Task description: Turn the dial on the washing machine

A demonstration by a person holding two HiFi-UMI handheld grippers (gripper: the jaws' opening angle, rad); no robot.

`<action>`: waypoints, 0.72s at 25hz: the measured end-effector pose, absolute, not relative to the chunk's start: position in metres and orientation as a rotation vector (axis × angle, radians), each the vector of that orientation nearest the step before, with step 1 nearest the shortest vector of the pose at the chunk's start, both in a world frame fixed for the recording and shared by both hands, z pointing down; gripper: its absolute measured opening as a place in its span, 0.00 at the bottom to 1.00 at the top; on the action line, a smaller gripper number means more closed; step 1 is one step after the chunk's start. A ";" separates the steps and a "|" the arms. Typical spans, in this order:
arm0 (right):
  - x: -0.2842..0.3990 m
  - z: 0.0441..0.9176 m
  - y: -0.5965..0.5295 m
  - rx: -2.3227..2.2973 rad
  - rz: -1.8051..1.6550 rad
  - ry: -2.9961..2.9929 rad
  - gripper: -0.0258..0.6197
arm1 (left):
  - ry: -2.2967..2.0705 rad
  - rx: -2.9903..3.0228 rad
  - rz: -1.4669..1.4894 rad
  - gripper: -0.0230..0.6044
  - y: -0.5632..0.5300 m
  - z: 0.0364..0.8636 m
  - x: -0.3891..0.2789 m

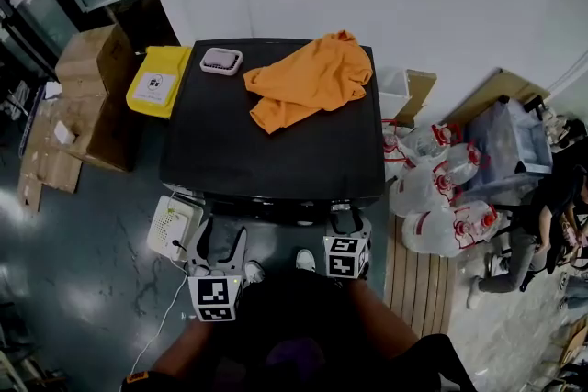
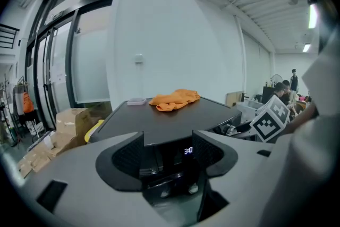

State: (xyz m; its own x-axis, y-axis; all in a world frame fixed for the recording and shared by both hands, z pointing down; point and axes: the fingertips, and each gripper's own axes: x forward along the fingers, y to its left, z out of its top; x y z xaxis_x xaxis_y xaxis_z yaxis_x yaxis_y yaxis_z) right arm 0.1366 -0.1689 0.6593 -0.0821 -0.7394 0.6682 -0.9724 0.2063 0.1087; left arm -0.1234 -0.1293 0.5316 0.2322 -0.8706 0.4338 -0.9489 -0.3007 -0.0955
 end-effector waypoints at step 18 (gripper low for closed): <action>0.145 0.667 -0.172 1.681 1.235 -2.097 0.48 | -1.673 2.287 0.569 0.47 -0.139 0.541 -0.129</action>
State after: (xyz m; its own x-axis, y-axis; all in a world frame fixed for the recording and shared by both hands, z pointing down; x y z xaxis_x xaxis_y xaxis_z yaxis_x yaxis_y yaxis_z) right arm 0.1445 -0.1717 0.6673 -0.3429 -0.7227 0.6000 -0.8753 0.0140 -0.4833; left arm -0.1288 -0.1386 0.5412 0.2641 -0.8524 0.4512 -0.9507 -0.3090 -0.0273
